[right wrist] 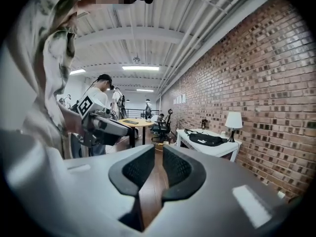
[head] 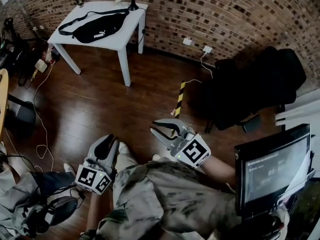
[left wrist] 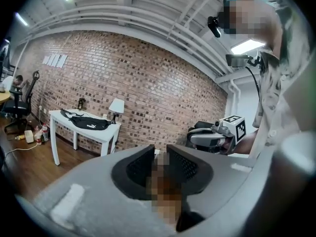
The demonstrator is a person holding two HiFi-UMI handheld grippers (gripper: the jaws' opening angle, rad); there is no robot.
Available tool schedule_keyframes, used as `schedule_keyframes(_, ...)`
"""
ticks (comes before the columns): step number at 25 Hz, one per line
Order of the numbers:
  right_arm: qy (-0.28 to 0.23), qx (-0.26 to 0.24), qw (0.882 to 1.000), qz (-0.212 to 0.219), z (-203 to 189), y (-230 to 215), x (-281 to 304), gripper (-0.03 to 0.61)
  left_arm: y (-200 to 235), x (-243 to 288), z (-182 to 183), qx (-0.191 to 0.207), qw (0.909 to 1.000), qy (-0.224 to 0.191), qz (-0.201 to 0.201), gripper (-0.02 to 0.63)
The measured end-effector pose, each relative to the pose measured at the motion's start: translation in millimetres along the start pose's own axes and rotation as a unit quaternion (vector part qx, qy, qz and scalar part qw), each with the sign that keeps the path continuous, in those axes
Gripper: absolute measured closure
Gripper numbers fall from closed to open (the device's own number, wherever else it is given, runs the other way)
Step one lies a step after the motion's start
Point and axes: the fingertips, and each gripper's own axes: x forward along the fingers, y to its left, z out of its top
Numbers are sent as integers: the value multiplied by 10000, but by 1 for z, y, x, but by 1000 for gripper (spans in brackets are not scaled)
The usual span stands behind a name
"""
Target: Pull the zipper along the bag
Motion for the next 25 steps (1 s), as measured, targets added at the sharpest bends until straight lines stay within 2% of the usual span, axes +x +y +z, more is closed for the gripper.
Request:
schedule_keyframes(3, 88, 3, 10000, 40, -13, 10, -30, 538, -36, 3, -13, -83, 9998, 165, -75, 534)
schedule_keyframes(7, 55, 6, 10000, -40, -12, 15, -58, 540, -68, 8, -19, 34, 9992, 338, -229, 534)
schedule_keyframes(11, -2, -36, 10000, -92, -15, 16, -71, 540, -86, 11, -12, 204, 9991, 237, -292, 534)
schedule_keyframes(14, -17, -81, 10000, -49, -14, 18, -75, 540, -94, 11, -11, 178, 9993, 206, -264, 534)
schedule_keyframes(20, -90, -222, 9997, 93, -36, 22, -92, 540, -109, 9, -36, 230, 9996, 167, -90, 534)
schedule_keyframes(25, -18, -192, 9998, -69, -39, 1, -130, 540, -141, 40, -41, 122, 9990, 205, -387, 534)
